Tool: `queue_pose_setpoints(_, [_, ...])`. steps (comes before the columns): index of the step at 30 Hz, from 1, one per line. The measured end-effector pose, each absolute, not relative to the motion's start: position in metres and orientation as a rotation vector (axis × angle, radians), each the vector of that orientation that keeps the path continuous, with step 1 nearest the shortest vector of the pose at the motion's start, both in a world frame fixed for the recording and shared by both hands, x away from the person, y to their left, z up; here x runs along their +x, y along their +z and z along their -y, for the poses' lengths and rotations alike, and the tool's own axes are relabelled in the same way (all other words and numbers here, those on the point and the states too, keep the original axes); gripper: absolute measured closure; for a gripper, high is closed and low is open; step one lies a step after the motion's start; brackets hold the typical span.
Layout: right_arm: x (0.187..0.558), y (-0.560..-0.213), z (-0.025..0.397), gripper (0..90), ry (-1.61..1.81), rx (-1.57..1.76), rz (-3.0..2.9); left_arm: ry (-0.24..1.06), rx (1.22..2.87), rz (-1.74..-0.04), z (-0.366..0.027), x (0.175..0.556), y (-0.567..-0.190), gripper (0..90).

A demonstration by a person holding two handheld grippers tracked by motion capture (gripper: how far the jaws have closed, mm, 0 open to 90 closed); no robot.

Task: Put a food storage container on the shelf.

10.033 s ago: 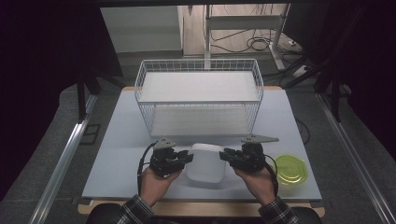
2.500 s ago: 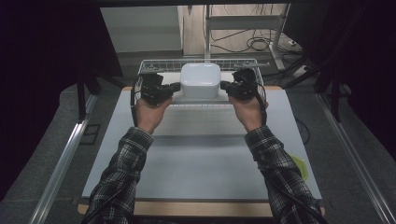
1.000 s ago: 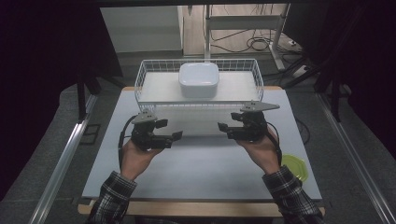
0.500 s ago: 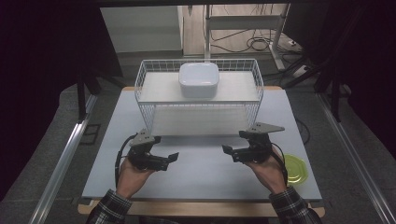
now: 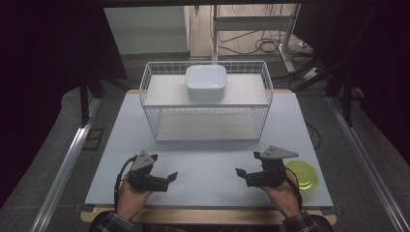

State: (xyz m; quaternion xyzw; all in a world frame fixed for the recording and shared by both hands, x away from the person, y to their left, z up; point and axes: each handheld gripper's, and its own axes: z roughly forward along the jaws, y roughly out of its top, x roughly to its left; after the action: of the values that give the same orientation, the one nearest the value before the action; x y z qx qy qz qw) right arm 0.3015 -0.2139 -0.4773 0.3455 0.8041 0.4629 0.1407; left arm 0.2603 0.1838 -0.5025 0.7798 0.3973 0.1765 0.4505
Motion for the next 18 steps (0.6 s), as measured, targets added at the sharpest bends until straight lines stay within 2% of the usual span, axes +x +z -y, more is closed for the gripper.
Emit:
queue_pose_setpoints(11, [0.3012,-0.4853,0.2243,4.8,1.266,1.056,-2.294,0.46,1.866,-1.006,-0.1931,0.2597,-0.5037,1.4])
queue_pose_setpoints(18, [0.3013,-0.4859,0.2238,3.3,1.233,1.063,-2.296,0.467,1.886,-1.001,-0.1911,0.2586,-0.5036,1.5])
